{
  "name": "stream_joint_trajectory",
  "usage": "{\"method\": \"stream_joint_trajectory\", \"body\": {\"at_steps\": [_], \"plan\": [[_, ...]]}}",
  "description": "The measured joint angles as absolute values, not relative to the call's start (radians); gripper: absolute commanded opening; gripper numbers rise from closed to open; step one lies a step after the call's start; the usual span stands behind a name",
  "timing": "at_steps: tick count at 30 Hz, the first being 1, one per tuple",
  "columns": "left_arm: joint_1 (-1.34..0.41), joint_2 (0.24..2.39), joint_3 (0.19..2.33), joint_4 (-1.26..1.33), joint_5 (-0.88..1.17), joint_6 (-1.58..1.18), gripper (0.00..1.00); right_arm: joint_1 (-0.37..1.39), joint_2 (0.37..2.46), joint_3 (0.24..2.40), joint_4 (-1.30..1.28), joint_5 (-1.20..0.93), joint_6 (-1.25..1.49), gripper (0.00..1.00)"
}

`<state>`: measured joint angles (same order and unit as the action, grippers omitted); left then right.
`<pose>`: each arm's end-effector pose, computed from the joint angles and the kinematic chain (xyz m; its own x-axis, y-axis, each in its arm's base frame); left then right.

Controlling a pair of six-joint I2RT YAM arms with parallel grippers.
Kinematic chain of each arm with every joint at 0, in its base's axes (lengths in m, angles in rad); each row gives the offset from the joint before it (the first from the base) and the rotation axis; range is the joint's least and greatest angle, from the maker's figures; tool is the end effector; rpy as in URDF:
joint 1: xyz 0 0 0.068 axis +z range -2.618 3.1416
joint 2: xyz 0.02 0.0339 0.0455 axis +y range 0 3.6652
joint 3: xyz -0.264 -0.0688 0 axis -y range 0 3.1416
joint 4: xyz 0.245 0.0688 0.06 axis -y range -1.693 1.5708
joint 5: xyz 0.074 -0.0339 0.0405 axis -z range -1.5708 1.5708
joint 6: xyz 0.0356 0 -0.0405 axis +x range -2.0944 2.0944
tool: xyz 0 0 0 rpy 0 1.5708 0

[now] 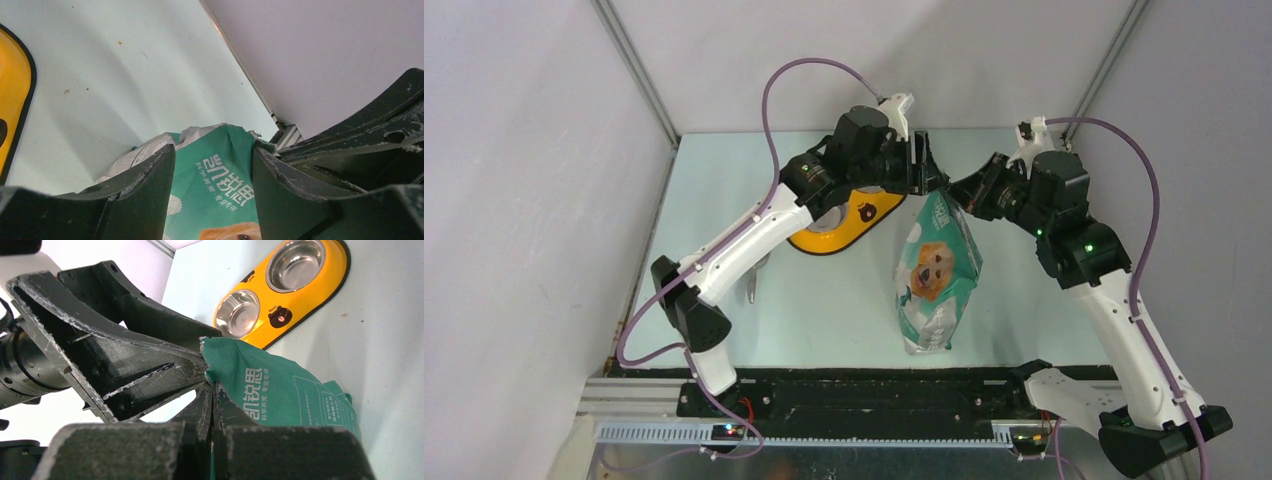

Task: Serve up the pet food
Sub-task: Open the pet food bag at the center of the board.

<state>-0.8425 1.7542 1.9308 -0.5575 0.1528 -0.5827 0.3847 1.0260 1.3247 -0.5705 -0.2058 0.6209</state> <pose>0.2623 -0.3022 0.4346 -0.6643 -0.0723 -0.7440 0.5583 0.6139 -0.5581 0.1869 0.0835 0.4395 -0.5223 0.4029 -0.7516 -0.3024 0.7365 0.6050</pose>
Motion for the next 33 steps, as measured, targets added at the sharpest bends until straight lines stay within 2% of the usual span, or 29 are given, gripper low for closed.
{"method": "stream_joint_trajectory", "body": {"at_steps": [3, 7, 10, 12, 13, 15, 28, 30, 32, 33], "plan": [[-0.843, 1.768, 1.955, -0.579, 0.154, -0.578, 0.56, 0.406, 1.026, 1.326, -0.572, -0.173, 0.590, 0.00], [-0.849, 1.792, 2.000, -0.604, 0.163, -0.575, 0.41, 0.451, 1.026, 1.343, -0.591, -0.099, 0.543, 0.00], [-0.864, 1.810, 2.036, -0.618, 0.165, -0.570, 0.26, 0.480, 1.026, 1.361, -0.618, -0.044, 0.511, 0.00], [-0.877, 1.820, 2.056, -0.623, 0.161, -0.559, 0.13, 0.492, 1.026, 1.373, -0.639, -0.016, 0.493, 0.00], [-0.881, 1.821, 2.057, -0.619, 0.160, -0.556, 0.03, 0.495, 1.026, 1.378, -0.648, -0.007, 0.487, 0.00], [-0.887, 1.821, 2.057, -0.614, 0.155, -0.548, 0.00, 0.502, 1.029, 1.394, -0.670, 0.010, 0.474, 0.00], [-0.915, 1.766, 1.956, -0.541, 0.064, -0.495, 0.00, 0.607, 1.146, 1.607, -0.894, 0.235, 0.367, 0.00], [-0.915, 1.766, 1.956, -0.542, 0.059, -0.492, 0.00, 0.641, 1.172, 1.638, -0.921, 0.281, 0.343, 0.09], [-0.914, 1.765, 1.956, -0.546, 0.049, -0.487, 0.00, 0.671, 1.200, 1.669, -0.948, 0.318, 0.325, 0.24], [-0.912, 1.765, 1.956, -0.549, 0.037, -0.486, 0.00, 0.687, 1.212, 1.685, -0.964, 0.332, 0.316, 0.27]]}}
